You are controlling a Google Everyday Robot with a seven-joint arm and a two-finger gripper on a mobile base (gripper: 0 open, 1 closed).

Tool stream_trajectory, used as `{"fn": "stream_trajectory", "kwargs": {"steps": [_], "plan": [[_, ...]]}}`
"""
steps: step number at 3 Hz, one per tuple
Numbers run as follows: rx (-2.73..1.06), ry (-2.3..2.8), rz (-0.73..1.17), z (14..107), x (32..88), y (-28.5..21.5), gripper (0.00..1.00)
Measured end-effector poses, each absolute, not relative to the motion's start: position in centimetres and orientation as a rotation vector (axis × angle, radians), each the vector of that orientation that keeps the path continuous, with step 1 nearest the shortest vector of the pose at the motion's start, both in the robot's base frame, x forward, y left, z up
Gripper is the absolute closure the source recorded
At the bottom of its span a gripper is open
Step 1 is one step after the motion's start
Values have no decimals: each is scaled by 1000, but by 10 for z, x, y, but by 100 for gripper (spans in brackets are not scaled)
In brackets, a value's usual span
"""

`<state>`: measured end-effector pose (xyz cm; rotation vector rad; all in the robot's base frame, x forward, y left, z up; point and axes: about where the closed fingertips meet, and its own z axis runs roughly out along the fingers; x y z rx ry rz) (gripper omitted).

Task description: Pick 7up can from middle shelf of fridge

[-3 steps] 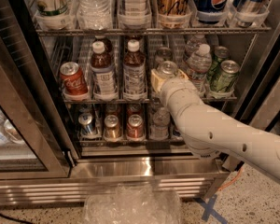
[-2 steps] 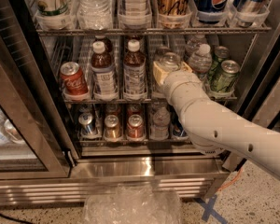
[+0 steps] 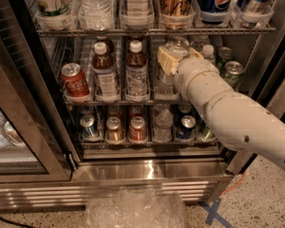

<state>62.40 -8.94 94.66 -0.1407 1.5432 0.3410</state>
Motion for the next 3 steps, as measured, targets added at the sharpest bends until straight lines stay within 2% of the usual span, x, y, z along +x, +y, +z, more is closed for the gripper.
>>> {"fn": "stream_trajectory", "kwargs": {"steps": [2, 3], "plan": [[-194, 1633, 588, 936, 575, -74, 100], [-219, 1677, 691, 938, 533, -86, 100]]}}
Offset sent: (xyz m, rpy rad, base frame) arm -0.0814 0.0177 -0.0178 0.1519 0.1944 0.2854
